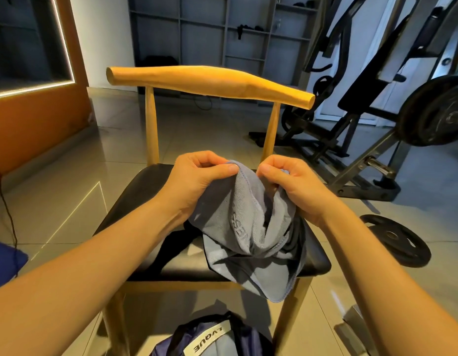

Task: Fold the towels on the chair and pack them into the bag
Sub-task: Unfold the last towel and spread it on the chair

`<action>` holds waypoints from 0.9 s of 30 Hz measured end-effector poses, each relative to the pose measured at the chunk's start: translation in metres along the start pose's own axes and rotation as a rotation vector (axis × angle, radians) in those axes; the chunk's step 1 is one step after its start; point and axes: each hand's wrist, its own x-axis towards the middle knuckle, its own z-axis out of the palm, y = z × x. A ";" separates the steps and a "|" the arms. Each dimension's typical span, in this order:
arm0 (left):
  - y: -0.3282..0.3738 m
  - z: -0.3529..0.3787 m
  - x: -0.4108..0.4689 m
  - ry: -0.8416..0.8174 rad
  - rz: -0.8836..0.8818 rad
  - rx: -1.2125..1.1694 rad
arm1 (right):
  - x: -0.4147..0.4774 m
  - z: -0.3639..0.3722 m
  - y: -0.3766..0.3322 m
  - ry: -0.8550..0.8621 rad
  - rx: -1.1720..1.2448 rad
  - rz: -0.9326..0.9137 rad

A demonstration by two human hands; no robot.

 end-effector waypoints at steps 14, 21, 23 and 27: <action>0.023 -0.058 0.027 0.339 0.095 0.033 | -0.013 -0.048 0.001 0.525 0.203 0.151; 0.008 -0.053 0.028 0.338 0.106 0.146 | -0.016 -0.028 0.033 0.412 -0.084 0.191; -0.005 -0.053 0.031 0.378 0.064 0.176 | -0.023 -0.021 0.051 0.360 -0.209 0.202; -0.034 -0.064 0.037 0.451 -0.054 0.221 | -0.039 -0.013 0.062 0.352 -0.302 0.134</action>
